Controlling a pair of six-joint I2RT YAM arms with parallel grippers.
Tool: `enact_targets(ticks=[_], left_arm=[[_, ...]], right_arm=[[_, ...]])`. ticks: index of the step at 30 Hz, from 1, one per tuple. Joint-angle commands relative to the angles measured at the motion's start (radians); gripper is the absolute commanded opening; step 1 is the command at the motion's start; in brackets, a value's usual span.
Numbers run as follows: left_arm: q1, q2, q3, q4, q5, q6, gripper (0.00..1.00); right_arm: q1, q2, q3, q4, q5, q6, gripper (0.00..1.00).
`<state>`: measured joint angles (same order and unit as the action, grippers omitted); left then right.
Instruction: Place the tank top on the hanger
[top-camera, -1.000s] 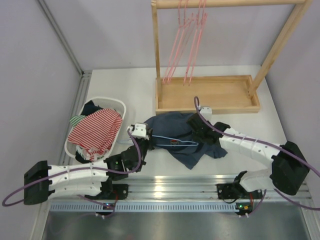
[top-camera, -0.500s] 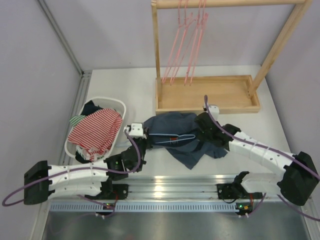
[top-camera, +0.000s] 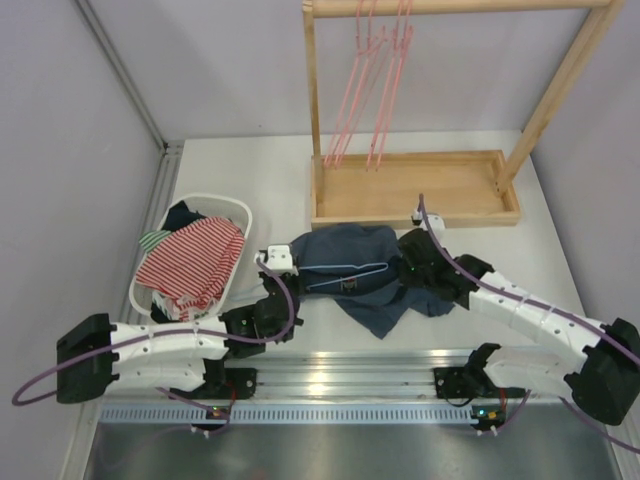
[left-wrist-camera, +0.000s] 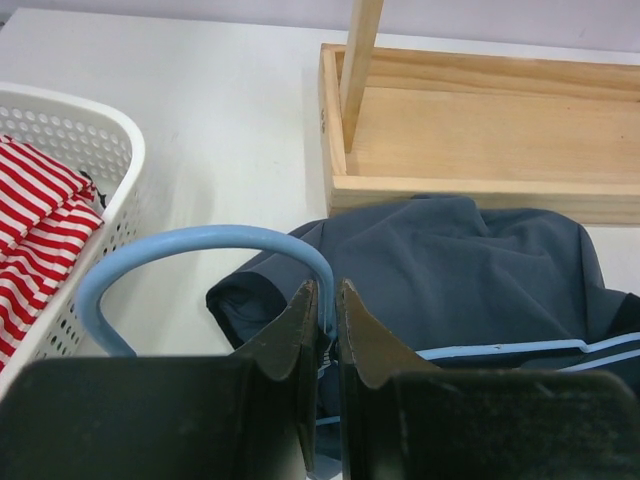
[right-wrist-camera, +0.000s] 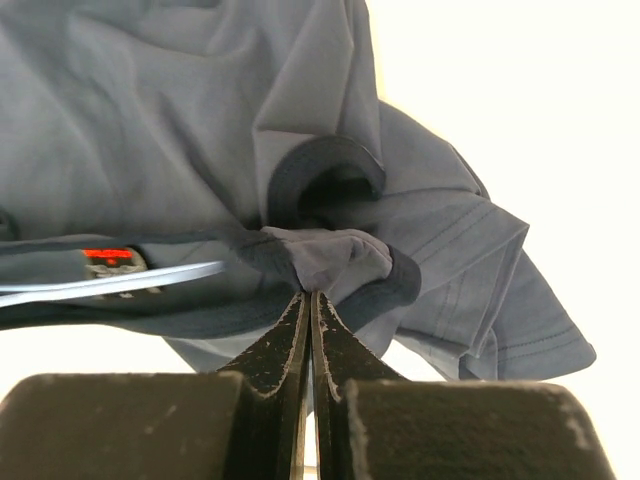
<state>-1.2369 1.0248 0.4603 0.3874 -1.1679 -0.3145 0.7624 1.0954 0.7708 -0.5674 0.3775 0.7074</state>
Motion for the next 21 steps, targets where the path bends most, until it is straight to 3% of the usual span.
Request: enact_targets(ticks=[1,13,21], left_arm=[[0.005,0.007,0.035,0.021,-0.016,-0.018,0.0],[0.005,0.081,0.057,0.1,0.013,0.015,0.0],[0.011,0.055,0.103,0.16,0.135,0.094,0.0]], right_arm=[[-0.009,-0.034,0.079,-0.008,-0.008,-0.017,0.0],[0.044,-0.043,0.17,-0.029,-0.054,-0.014,0.0],[0.066,-0.032,0.19,-0.039,-0.055,-0.04,0.0]])
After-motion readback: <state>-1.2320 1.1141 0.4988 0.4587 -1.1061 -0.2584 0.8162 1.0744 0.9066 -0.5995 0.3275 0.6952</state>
